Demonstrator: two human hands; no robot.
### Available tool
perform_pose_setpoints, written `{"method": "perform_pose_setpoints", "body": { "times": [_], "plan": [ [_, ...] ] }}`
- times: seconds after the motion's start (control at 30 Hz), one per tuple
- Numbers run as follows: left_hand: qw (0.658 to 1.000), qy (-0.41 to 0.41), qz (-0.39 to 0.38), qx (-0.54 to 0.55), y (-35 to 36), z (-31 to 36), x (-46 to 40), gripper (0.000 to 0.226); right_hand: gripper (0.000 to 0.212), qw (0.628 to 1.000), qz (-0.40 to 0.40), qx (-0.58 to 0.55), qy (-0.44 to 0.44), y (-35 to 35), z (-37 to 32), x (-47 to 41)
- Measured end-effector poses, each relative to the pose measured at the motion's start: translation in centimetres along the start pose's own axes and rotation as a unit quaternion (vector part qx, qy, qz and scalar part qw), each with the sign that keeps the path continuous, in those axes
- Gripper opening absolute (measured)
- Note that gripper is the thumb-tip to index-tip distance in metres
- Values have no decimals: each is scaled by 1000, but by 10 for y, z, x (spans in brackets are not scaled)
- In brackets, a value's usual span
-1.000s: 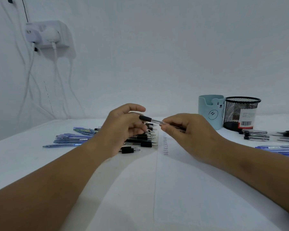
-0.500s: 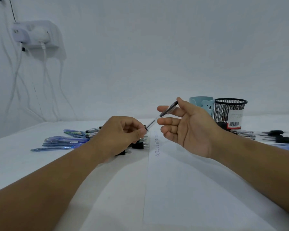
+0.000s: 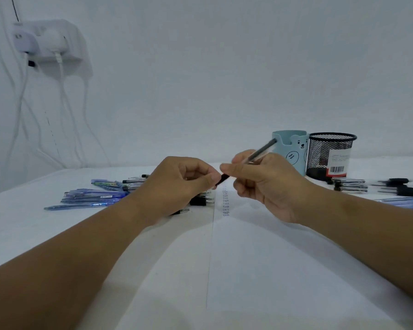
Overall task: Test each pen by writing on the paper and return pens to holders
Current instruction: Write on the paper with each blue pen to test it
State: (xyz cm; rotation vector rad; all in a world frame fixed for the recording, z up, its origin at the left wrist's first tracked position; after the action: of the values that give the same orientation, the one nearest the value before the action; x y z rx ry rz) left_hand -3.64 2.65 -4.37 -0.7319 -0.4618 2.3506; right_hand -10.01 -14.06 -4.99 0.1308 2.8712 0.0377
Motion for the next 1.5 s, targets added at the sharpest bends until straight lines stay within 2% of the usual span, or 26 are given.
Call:
{"method": "perform_pose_setpoints", "body": {
  "times": [0.07,0.13,0.23,0.33,0.5,0.8,0.93,1.1,1.27,1.5],
  "plan": [
    [998,-1,-8,-56,-6,-1,1,11,35,998,60,-13,-17,-7,2,-4],
    [992,0,-11,-122,-15,-1,2,6,33,996,85,-7,-21,-14,1,-5],
    [977,-14,-81,-197,-18,2,5,10,9,998,15,58,22,-11,3,0],
    [959,-27,-126,-254,-13,6,4,15,25,990,-53,113,68,-1,10,3],
    [932,-21,-142,-334,-2,1,3,21,42,973,-42,225,28,12,8,4],
    [936,-10,-167,-309,1,-3,2,19,37,944,-40,326,-13,13,11,2],
    [939,-17,-169,-300,2,-3,2,28,34,940,-49,336,-14,14,12,3],
    [942,-9,-175,-286,2,-4,0,12,33,939,-55,339,-13,14,13,1],
    [944,-15,-178,-278,2,-5,1,13,40,940,-63,336,-5,14,13,2],
    [945,-29,-173,-276,2,-5,1,9,38,942,-66,329,-16,14,13,1]
  ]
}}
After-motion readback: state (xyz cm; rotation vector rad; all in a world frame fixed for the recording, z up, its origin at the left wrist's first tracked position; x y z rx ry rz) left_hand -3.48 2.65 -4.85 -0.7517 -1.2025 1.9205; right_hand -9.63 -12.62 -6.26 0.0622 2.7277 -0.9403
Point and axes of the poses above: each hand's wrist, its own x-axis away from the middle knuckle, its own y-axis out of the palm, z = x × y, the point moved 4 cm from there along -x, towards the middle knuckle, and after that the axes turned 5 degrees about -z, right-handed, at the moved point
